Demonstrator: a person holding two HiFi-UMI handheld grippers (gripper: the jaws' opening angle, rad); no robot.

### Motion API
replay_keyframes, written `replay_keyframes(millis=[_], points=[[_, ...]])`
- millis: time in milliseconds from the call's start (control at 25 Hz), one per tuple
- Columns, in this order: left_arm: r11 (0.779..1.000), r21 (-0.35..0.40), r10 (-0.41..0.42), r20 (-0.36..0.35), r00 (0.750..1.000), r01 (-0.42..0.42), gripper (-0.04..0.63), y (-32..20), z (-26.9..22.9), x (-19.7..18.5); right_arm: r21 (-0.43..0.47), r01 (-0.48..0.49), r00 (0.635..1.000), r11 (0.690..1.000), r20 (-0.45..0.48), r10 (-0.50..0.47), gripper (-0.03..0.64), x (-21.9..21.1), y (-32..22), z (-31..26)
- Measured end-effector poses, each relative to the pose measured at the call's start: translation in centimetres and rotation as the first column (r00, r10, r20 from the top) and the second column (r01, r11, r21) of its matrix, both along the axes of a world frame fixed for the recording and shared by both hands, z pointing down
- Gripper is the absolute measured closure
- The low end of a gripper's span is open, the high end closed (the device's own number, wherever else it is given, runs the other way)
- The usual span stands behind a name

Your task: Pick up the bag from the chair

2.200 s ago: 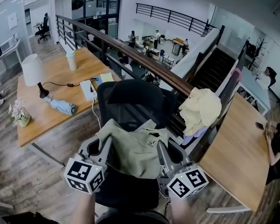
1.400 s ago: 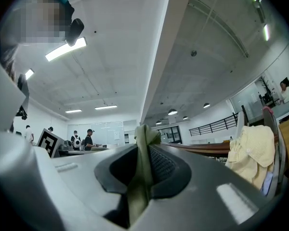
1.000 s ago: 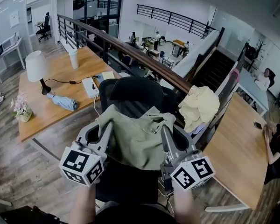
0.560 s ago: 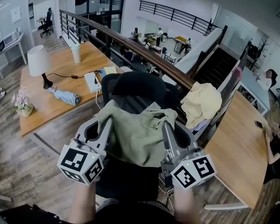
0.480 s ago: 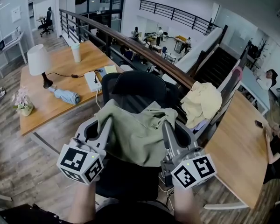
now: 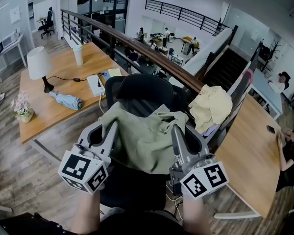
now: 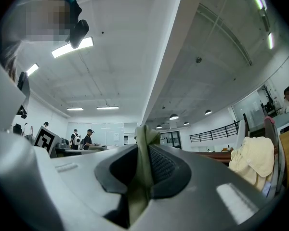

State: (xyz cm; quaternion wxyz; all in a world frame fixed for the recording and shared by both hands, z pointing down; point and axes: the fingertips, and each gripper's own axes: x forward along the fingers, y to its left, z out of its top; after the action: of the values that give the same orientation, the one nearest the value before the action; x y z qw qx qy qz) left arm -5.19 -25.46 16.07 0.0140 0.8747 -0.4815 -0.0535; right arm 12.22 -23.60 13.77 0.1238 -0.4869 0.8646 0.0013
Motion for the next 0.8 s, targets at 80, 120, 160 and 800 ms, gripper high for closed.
replay_keyframes(millis=[80,120,160,800], points=[[1.000,0.005,0.003,-0.003,1.000,-0.003,0.575,-0.1,-0.1,0.0,0.005,-0.004,1.000,1.000,-0.003,0.004,0.555,0.0,0.0,-0.1],[1.000,0.008,0.005,-0.005,1.000,-0.005,0.575,-0.2,-0.2,0.1,0.008,-0.007,1.000,1.000,-0.004,0.007,0.555,0.0,0.0,-0.2],[1.000,0.011,0.007,-0.005,1.000,-0.007,0.575,-0.2,-0.3,0.1,0.012,-0.009,1.000,1.000,-0.005,0.009,0.555,0.0,0.0,-0.3],[0.999,0.031,0.040,-0.017,0.999,-0.039,0.575,-0.8,-1.6,0.8,0.039,-0.026,0.999,0.999,-0.019,0.026,0.555,0.6,-0.1,-1.5]])
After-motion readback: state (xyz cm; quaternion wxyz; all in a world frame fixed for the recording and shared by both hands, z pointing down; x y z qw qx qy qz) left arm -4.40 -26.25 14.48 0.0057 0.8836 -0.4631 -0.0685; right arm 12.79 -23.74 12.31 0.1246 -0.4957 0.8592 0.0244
